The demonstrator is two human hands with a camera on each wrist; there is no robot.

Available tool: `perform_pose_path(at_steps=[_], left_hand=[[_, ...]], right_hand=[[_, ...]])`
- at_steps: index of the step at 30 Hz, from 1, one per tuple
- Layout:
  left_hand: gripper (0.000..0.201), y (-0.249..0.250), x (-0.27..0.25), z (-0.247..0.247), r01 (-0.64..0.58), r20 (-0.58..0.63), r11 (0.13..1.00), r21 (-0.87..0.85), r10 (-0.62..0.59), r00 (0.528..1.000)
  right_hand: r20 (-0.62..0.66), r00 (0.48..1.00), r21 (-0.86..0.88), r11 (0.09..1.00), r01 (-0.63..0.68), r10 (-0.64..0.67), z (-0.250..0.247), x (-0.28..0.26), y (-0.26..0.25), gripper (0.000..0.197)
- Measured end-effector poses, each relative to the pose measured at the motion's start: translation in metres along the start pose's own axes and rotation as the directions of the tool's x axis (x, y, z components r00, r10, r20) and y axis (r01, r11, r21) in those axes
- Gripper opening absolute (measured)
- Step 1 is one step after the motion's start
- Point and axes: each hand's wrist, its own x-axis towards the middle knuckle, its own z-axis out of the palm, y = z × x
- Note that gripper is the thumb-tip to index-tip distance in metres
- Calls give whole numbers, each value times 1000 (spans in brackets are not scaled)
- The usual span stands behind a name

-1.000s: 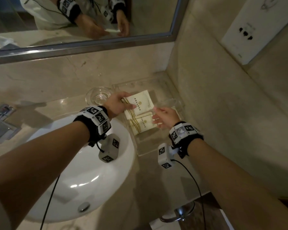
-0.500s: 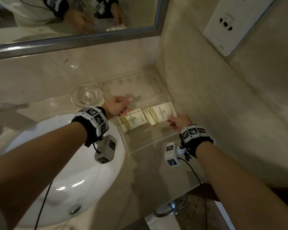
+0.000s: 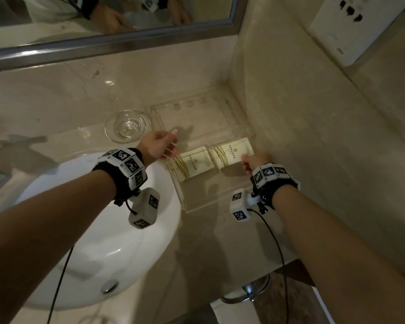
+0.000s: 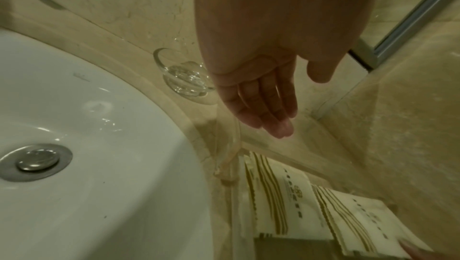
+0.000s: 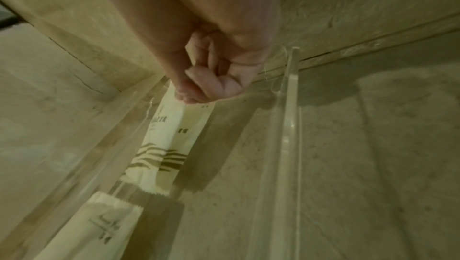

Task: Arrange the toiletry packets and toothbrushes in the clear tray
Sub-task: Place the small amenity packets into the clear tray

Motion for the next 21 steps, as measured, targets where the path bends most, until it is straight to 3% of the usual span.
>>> perform_pose_path(at_steps=[7, 11, 13, 17, 21], left_hand=[[33, -3, -2, -10, -8, -17, 1000, -2, 8, 1000], [34, 2, -6, -16, -24, -25, 1000, -4, 24, 999], [33, 4, -10, -23, -42, -29, 999, -21, 41, 999], [33, 8, -24, -44, -84, -70, 996, -22, 83, 994], [30, 10, -52, -86, -159, -150, 986, -54, 149, 977]], right_hand=[[-22, 1000, 89, 996, -5, 7, 3, 4, 0, 32], [-152, 988, -34, 999, 20, -25, 0, -5, -6, 29], [-172, 979, -103, 990, 97, -113, 2, -17, -14, 33], [-249, 921, -43, 953, 300, -301, 26, -54, -42, 28], [-91, 871, -48, 876, 480, -482, 78, -101, -75, 19]])
